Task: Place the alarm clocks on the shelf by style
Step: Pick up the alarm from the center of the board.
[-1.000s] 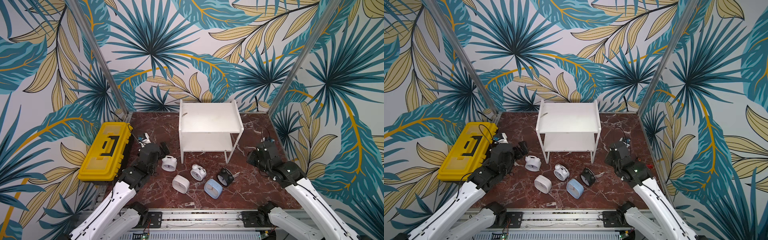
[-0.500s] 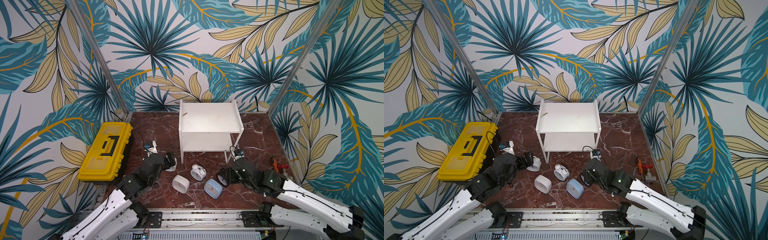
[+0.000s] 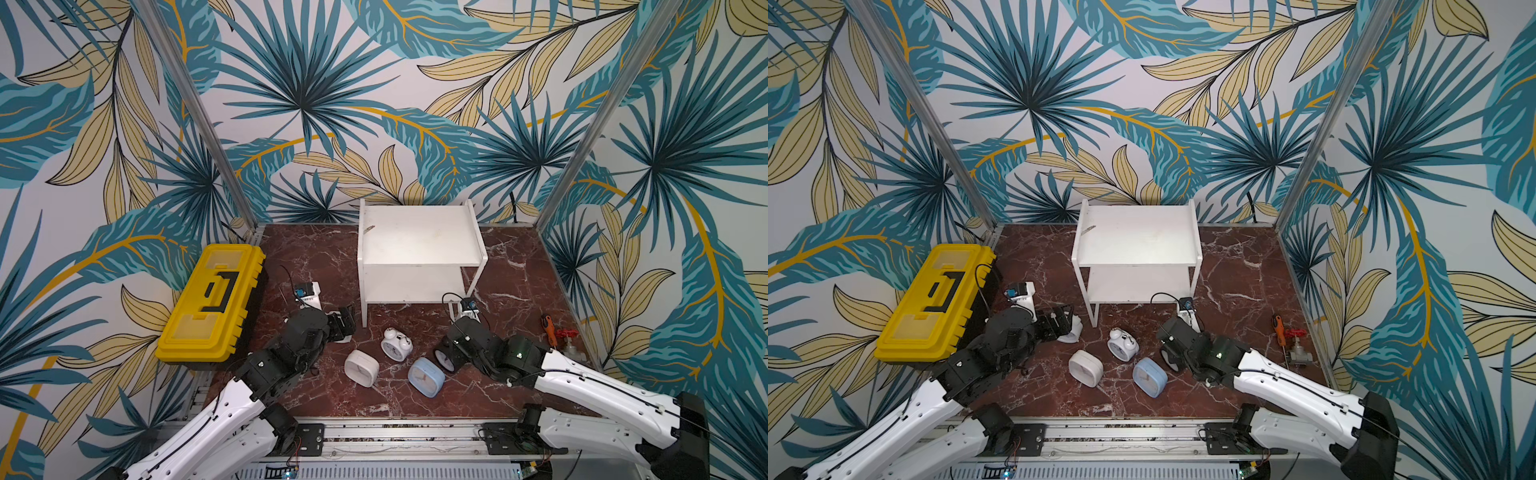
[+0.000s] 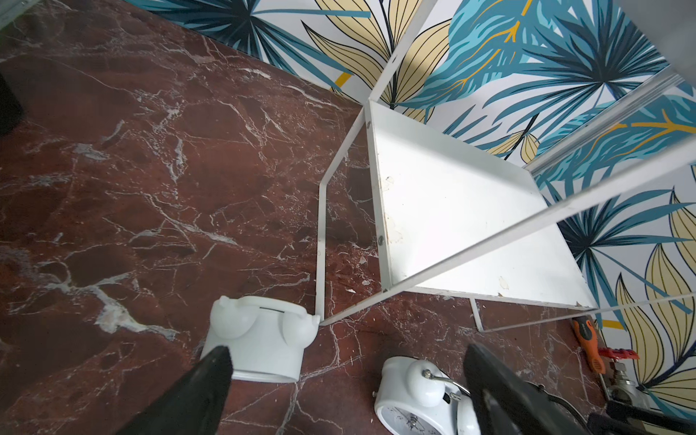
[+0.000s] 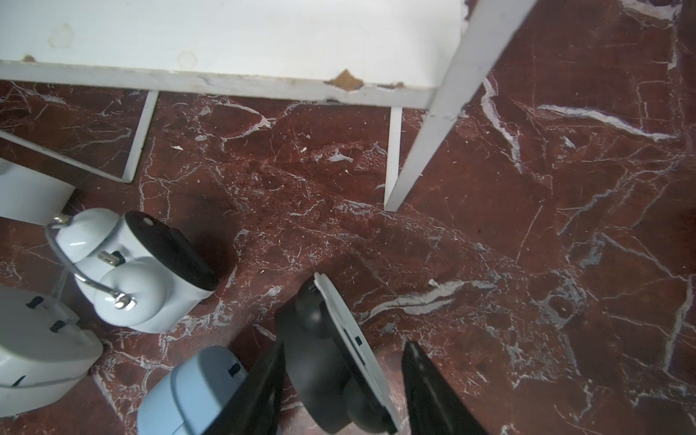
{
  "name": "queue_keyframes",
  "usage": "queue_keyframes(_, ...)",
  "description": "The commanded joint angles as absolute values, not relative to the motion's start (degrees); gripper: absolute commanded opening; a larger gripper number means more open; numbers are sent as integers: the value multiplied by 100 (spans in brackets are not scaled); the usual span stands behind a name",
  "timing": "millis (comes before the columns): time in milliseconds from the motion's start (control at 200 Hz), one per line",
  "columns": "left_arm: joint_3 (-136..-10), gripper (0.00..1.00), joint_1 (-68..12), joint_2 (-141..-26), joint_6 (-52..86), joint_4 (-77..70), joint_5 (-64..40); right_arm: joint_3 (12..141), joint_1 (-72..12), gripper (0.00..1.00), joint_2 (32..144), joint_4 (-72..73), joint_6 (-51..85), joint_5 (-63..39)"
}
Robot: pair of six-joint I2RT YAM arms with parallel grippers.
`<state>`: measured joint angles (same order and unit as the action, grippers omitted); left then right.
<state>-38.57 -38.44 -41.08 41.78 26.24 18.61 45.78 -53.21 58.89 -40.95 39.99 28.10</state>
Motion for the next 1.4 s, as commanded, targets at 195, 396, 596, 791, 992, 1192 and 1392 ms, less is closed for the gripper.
queue_keyframes(195,-3648,94,-3835,-4016,4167,2261,1620,4431,-5251,39,6096,-4208,3894,2635)
queue_keyframes(396,-3639,93,-3840,-4069,4158,2224,1558,4252,-5238,35,6153,-4127,3929,2637)
queue_keyframes(596,-3586,92,-3838,-4095,4158,2176,1503,4222,-5234,25,6298,-4163,3938,2703)
queue_keyframes(791,-3533,90,-3838,-4099,4201,2159,1511,4342,-5238,19,6274,-4405,3899,2878)
queue_keyframes(992,-3533,88,-3840,-4096,4213,2163,1558,4622,-5238,0,6239,-4734,3864,2962)
queue_keyframes(1192,-3666,88,-3820,-4144,4131,2114,1591,5124,-5251,0,5993,-5284,3755,3074)
queue_keyframes(1392,-4258,91,-3647,-4219,3472,2226,1179,5874,-5270,0,5363,-5922,3176,2430)
